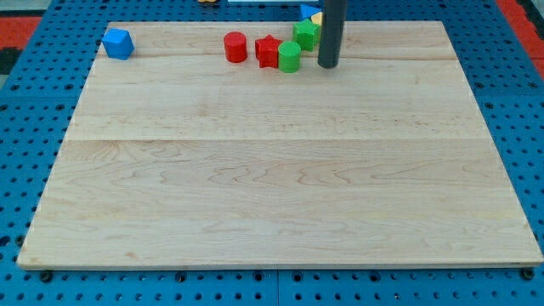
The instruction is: Move the red blocks green blocks yellow hexagon and the blue triangle to the top center of the board
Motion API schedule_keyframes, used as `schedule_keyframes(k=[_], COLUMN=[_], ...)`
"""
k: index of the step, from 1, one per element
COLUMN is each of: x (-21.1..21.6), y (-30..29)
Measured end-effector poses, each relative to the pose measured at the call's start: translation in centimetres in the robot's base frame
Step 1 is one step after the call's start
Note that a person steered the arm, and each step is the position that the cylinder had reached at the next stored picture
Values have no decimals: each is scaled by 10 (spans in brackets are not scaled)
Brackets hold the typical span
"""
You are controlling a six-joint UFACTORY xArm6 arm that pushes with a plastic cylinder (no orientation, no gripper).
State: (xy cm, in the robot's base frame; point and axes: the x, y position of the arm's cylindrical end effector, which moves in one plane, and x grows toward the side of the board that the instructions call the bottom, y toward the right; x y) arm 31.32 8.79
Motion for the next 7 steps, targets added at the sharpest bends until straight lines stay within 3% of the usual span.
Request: schedule_keyframes(k=[1, 2, 3, 4, 5, 6, 7], x=[9, -42, -44, 7, -27, -60, -64], y=[-56, -73, -74, -86, -155, -135, -134])
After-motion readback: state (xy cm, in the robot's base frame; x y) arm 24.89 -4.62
